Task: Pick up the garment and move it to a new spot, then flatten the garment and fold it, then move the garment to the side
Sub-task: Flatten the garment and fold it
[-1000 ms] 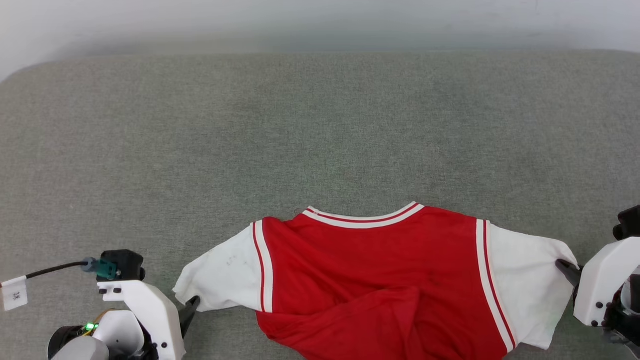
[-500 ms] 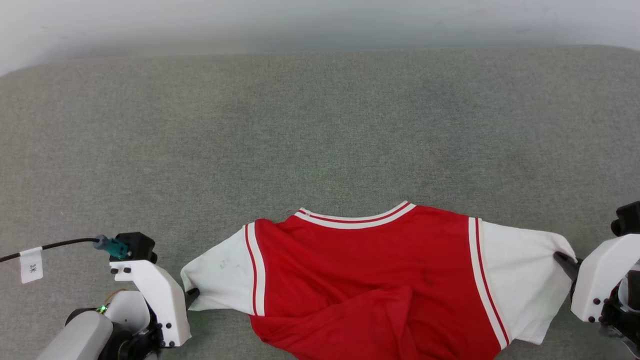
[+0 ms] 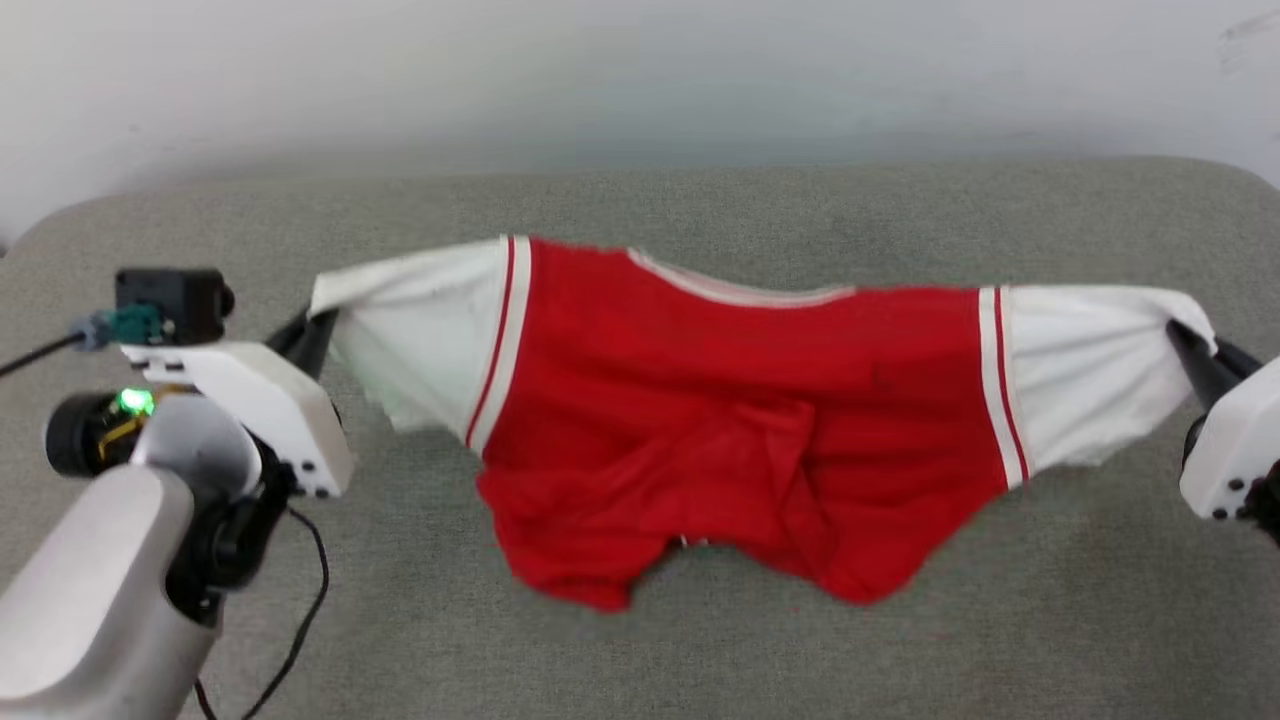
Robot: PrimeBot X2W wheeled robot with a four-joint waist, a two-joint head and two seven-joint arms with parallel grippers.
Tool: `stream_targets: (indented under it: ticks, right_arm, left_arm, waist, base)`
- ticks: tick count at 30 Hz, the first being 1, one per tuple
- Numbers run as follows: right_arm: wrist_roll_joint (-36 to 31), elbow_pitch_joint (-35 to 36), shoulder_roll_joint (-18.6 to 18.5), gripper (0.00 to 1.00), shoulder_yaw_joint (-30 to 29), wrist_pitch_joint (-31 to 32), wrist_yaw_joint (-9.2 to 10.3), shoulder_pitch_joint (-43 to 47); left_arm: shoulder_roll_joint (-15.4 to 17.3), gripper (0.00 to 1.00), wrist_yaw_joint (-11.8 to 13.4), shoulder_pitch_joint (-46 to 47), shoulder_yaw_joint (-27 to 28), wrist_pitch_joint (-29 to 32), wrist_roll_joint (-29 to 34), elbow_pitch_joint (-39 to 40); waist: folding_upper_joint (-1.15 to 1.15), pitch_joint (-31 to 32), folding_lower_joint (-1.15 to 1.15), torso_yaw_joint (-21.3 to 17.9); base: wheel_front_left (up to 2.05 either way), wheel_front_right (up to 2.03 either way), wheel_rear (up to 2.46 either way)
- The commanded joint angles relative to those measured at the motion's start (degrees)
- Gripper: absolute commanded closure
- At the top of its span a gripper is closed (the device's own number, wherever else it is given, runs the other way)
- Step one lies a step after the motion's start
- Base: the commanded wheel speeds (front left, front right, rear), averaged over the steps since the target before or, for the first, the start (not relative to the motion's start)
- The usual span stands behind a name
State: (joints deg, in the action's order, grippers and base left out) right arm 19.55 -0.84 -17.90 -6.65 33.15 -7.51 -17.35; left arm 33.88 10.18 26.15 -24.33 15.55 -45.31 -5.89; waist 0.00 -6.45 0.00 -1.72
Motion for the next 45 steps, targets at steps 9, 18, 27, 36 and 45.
stream_targets:
  ticks: [9,18,27,36,45]
  right_arm:
    - [-1.23,-4.08,1.21,1.00,1.85,-6.68,0.04,-17.86]
    - [1.17,-12.54,0.73,1.00,4.74,-12.79,0.04,-43.02]
    - [1.75,-20.27,0.74,1.00,8.02,-21.27,0.04,-65.85]
    - [4.62,-27.67,-0.08,1.00,12.39,-26.31,0.04,-80.13]
    - [8.52,-37.33,0.90,1.00,20.05,-29.80,0.03,-80.21]
  left_arm:
    - [-3.56,1.00,0.93,17.38,1.67,-5.22,4.81,-3.04]
    - [-6.77,1.00,-0.83,40.21,3.09,-11.54,9.01,-13.57]
    - [-6.51,1.00,-2.28,60.12,5.41,-17.10,11.86,-18.87]
    - [-6.40,1.00,-4.76,69.71,5.30,-16.93,11.71,-20.02]
    - [-8.97,1.00,-4.98,63.69,4.75,-19.12,9.75,-24.12]
  waist:
    - [0.00,-2.57,0.00,-0.47]
    - [0.00,-12.79,0.00,-1.51]
    - [0.00,-22.11,0.00,-3.83]
    - [0.00,-30.03,0.00,-4.53]
    - [0.00,-33.50,0.00,-2.97]
  base:
    - [0.00,0.00,0.00]
    - [0.00,0.00,0.00]
    - [0.00,0.00,0.00]
    - [0.00,0.00,0.00]
    - [0.00,0.00,0.00]
